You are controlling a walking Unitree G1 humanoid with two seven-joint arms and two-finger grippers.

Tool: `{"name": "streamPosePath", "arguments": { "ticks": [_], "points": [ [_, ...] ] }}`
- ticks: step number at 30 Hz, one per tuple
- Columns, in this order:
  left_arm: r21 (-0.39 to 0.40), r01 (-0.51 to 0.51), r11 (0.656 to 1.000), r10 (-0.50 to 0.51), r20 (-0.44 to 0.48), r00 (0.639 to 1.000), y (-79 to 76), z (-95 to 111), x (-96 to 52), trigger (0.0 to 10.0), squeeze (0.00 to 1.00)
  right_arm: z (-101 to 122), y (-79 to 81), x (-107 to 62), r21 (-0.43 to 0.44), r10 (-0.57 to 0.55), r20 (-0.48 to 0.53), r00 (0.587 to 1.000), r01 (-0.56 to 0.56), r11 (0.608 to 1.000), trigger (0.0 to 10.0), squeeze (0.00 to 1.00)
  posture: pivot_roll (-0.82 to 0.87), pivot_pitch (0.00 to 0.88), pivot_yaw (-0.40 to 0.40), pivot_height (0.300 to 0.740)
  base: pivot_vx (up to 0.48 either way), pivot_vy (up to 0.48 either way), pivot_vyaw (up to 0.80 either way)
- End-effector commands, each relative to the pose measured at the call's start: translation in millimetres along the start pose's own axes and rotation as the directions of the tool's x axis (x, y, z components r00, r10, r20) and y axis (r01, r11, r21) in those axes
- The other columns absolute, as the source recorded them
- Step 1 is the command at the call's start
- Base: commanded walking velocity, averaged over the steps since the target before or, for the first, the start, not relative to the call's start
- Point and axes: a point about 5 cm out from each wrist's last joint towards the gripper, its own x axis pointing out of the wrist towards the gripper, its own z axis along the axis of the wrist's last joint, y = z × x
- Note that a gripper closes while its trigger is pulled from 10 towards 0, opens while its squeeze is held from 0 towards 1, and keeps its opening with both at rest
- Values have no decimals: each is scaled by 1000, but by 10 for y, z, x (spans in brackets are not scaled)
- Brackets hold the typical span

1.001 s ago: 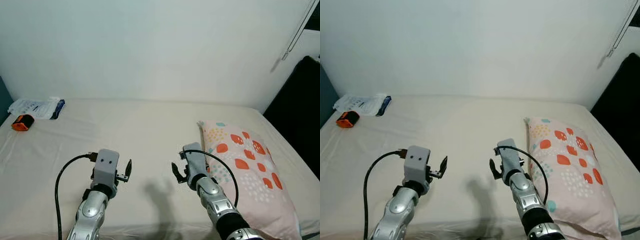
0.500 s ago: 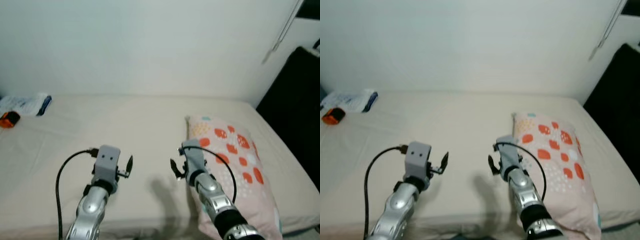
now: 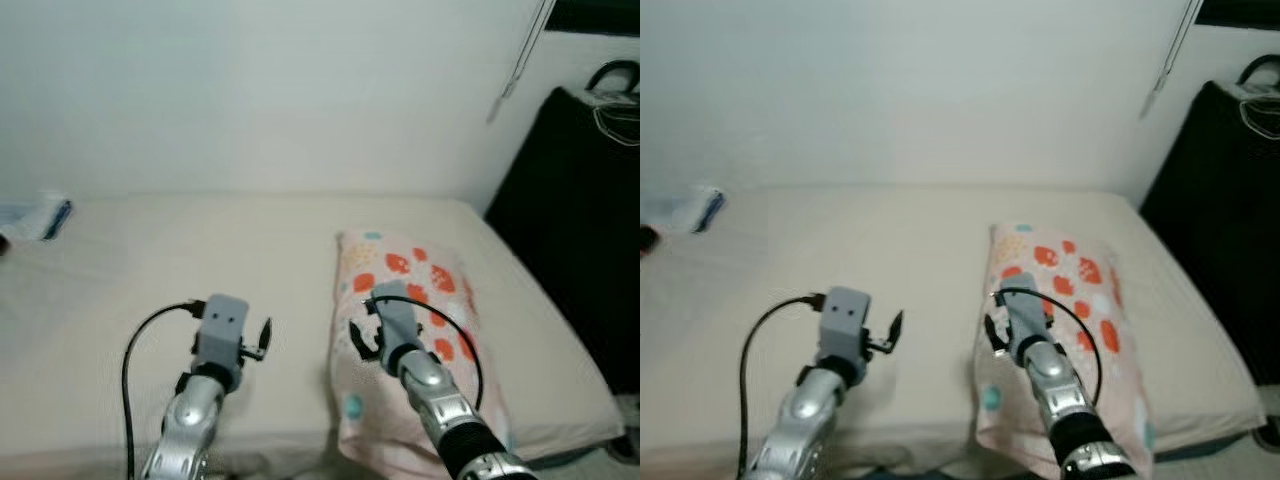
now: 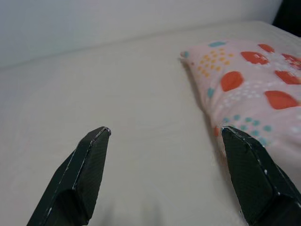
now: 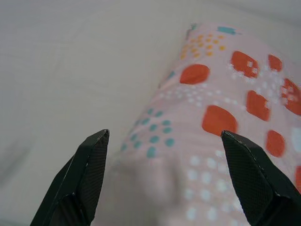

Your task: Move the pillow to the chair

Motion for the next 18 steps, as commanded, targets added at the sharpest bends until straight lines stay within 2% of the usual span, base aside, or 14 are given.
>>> {"name": "streamPosePath", "arguments": {
  "ticks": [1,6,18],
  "points": [
    [4,-5,1000,5,-29,1000,25,-48,-6,10000,0,-10,15,2,12,3,-7,1000,-3,1000,10000,0,63,0,-85,717,0,469,0],
    [5,-12,1000,13,-30,999,27,-53,-11,10000,0,-8,16,2,12,3,-6,1000,-3,1000,10000,0,64,0,-85,717,0,310,0],
    [1,-10,1000,10,1,1000,5,-21,-11,10000,0,-7,40,1,14,24,-4,1000,-24,1000,10000,0,62,0,-87,717,0,0,0]
  ]
}}
